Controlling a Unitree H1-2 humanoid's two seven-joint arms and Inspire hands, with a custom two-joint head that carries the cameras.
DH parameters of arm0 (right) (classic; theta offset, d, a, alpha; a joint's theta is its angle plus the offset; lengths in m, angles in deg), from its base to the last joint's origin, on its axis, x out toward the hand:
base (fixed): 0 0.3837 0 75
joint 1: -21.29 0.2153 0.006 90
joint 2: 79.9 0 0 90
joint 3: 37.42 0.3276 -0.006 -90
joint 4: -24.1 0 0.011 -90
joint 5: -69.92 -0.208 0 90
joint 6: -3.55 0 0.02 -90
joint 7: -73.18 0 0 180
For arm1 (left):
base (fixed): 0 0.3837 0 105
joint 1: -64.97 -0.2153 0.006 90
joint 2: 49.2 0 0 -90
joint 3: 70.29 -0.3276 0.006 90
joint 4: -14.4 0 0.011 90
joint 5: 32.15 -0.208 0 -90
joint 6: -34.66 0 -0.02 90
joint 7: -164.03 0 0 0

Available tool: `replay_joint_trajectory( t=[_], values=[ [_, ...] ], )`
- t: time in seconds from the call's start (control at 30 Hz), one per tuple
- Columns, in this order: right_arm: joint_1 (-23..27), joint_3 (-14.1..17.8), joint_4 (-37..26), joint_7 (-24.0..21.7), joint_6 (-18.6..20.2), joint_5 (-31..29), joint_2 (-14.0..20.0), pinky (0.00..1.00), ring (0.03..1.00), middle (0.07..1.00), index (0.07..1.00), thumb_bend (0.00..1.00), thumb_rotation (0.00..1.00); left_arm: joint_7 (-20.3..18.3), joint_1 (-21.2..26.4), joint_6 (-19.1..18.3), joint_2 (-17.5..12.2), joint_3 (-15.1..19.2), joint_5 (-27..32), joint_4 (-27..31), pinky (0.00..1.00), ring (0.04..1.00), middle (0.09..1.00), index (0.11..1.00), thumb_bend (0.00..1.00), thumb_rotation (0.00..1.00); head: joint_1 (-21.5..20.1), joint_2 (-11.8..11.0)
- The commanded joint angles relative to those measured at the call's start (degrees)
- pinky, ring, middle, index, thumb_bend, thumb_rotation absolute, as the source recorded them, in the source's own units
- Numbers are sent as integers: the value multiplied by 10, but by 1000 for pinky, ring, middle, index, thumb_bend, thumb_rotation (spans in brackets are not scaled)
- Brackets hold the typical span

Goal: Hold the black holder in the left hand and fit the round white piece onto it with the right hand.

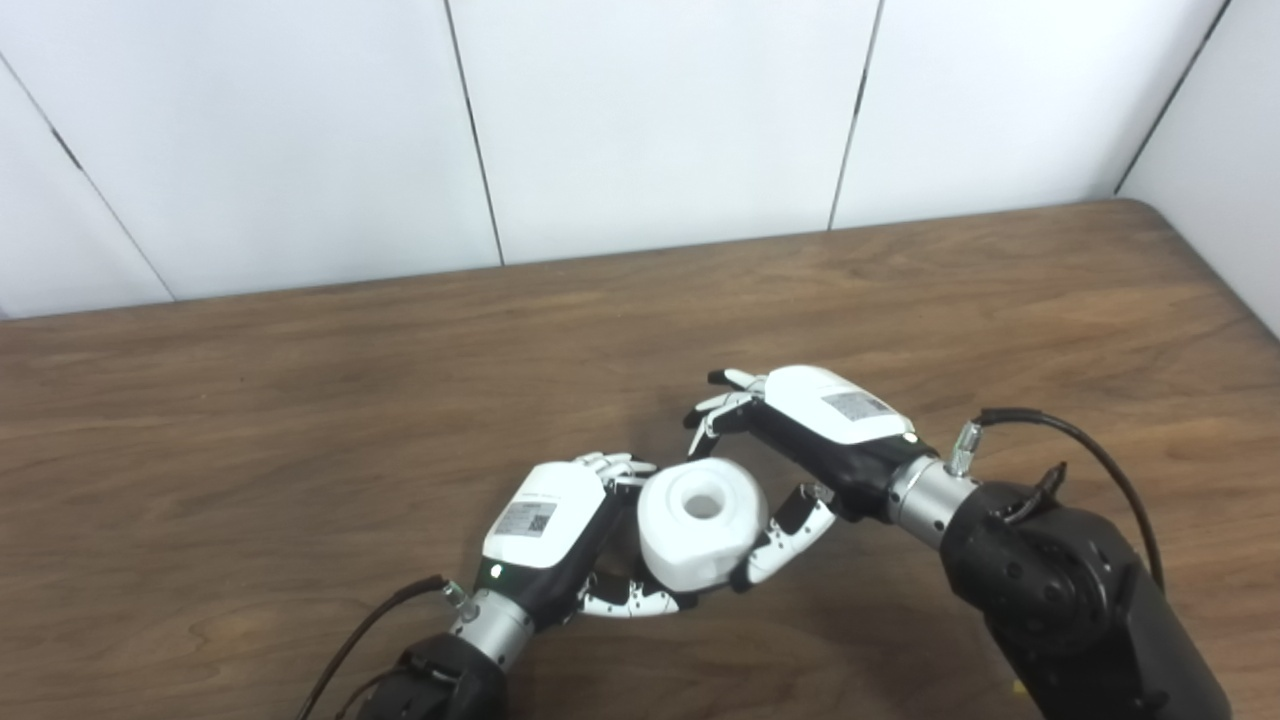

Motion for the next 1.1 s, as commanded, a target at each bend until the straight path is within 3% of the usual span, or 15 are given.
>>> replay_joint_trajectory(
  t=[0.0, 0.3, 0.43, 0.7, 1.07],
  values=[
    [10, 1, -8, -5, -2, -1, 2, 968, 978, 839, 627, 916, 410, -49, -16, -19, -4, -17, -3, -22, 845, 851, 791, 487, 522, 50, -1, 0],
    [11, 3, -13, -18, 8, 4, 4, 989, 990, 859, 658, 997, 402, -51, -14, -20, -4, -15, 1, -24, 841, 852, 793, 487, 522, 50, -2, 0],
    [10, 2, -12, -18, 3, 11, 6, 969, 999, 909, 710, 1000, 379, -54, -14, -22, -3, -15, 3, -24, 840, 858, 794, 487, 522, 50, 0, 0],
    [12, 1, -11, -19, -3, 21, 7, 976, 1000, 920, 721, 1000, 398, -59, -12, -26, -1, -16, 0, -23, 841, 860, 796, 487, 522, 50, 0, -1],
    [49, 13, -32, -51, 25, 28, -6, 992, 1000, 921, 725, 1000, 411, -55, -12, -21, -2, -14, 7, -29, 840, 862, 793, 487, 522, 50, 1, -3]
  ],
)
